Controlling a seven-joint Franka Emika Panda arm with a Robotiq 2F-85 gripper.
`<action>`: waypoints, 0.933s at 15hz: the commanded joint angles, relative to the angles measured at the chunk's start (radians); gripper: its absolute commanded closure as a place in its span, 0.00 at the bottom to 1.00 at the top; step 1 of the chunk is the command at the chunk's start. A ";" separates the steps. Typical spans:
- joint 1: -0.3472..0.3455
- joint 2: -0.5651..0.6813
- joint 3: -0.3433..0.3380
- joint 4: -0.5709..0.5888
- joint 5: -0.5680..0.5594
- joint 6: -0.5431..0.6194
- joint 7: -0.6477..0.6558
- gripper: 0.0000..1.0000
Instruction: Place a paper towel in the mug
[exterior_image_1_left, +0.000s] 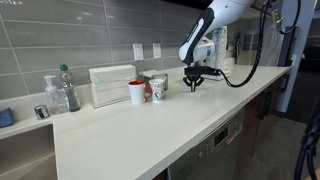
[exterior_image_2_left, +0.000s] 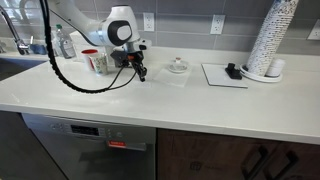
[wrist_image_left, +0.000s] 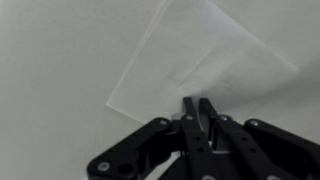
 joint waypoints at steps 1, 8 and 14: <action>-0.008 0.031 0.006 0.025 0.022 -0.016 -0.025 0.87; -0.015 0.037 0.016 0.038 0.038 -0.024 -0.045 1.00; 0.000 -0.013 0.003 0.014 0.029 -0.039 -0.025 1.00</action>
